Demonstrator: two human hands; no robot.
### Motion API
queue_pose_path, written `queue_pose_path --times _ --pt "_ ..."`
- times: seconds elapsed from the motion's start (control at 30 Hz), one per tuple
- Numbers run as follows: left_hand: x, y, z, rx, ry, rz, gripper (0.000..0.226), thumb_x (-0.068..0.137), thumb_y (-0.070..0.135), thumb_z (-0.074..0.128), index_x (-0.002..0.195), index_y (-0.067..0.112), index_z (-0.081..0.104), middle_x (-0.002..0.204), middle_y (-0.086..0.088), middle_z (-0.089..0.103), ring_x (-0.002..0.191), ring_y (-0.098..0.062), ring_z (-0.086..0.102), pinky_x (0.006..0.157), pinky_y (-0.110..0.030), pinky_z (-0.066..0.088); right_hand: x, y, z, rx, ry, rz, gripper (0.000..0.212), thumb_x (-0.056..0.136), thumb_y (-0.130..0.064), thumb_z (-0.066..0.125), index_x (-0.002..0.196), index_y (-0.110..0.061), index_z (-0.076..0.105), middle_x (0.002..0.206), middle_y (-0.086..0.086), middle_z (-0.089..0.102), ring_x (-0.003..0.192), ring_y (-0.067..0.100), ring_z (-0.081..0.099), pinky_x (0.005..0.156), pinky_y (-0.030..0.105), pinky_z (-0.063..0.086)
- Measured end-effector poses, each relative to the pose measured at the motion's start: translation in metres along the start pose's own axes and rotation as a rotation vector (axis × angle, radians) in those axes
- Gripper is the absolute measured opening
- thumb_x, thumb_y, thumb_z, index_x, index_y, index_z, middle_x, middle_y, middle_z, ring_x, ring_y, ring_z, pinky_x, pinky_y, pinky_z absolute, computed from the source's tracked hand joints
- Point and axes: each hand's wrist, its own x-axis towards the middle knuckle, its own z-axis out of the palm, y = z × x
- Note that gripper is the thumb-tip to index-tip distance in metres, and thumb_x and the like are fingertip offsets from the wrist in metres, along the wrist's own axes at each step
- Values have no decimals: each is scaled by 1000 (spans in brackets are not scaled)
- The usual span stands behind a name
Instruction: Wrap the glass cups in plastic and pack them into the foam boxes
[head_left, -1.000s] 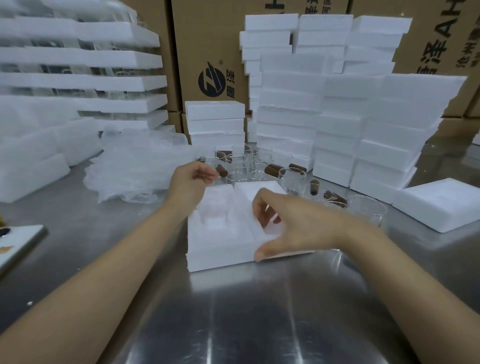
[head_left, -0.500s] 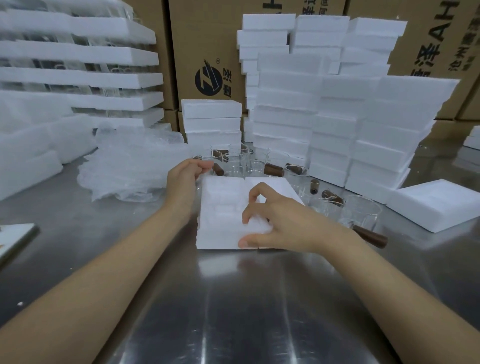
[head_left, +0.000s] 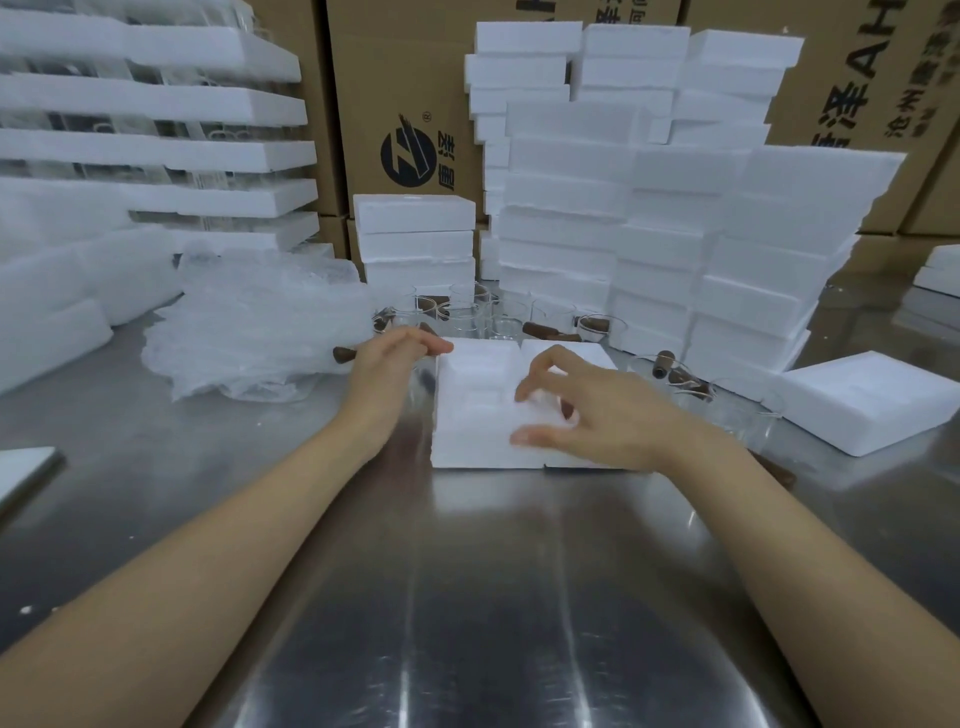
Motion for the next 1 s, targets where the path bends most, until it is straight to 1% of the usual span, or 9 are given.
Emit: queue_pose_path --times 0.07,0.13,0.17,0.23,0.33,0.47,0.63,0.83,1.0 --pt "-1 1 3 80 57 14 38 88 4 43 69 20 71 68 19 67 64 11 55 63 -3 40 0 3 -8 10 229 62 46 88 -69 30 114 -39 51 123 -19 43 78 7 53 71 31 39" --pt "-4 3 1 239 123 130 35 87 5 44 67 23 66 63 20 62 60 8 51 56 -6 38 0 13 -17 -101 474 236 27 97 -40 42 109 -24 58 114 -5 53 81 18 54 70 33 41" --pt "-5 3 -3 373 133 240 32 87 4 46 67 24 63 63 21 60 65 5 51 62 -9 38 0 20 -21 -202 492 361 23 95 -29 45 106 -17 60 110 2 57 87 25 56 73 36 43" --pt "-3 2 -12 660 108 447 31 84 0 50 70 26 59 70 19 55 78 -4 49 75 -21 36 -3 33 -25 -324 332 582 21 89 -20 47 102 -11 61 104 9 61 97 33 54 83 38 40" --pt "-3 -1 -15 651 113 463 32 83 -2 49 71 26 60 74 18 55 82 -4 47 76 -23 36 -6 37 -25 -245 186 703 21 82 -16 46 99 -13 58 100 9 63 99 31 51 83 37 32" --pt "-5 -3 -8 556 110 381 35 83 -2 46 70 26 63 78 21 59 83 -1 50 66 -5 33 -5 34 -25 -157 192 712 24 79 -16 48 101 -19 60 101 4 64 96 26 53 84 36 30" --pt "-6 0 -3 448 144 245 43 84 -2 45 63 32 61 76 20 64 72 1 52 60 -7 34 -3 31 -19 -137 222 687 33 77 -10 53 107 -22 61 108 4 65 106 26 55 102 38 33" --pt "-16 17 3 275 189 209 39 85 -3 44 64 25 62 60 27 59 58 7 50 53 -7 34 -6 21 -25 -95 468 623 37 82 -7 48 110 -22 66 102 13 66 102 35 55 88 37 38" --pt "-30 36 16 233 145 258 33 88 -1 45 73 22 63 81 10 67 72 -9 55 65 -19 42 -3 11 -32 -61 745 333 33 87 -3 52 112 -18 67 93 4 69 101 27 53 88 34 35"
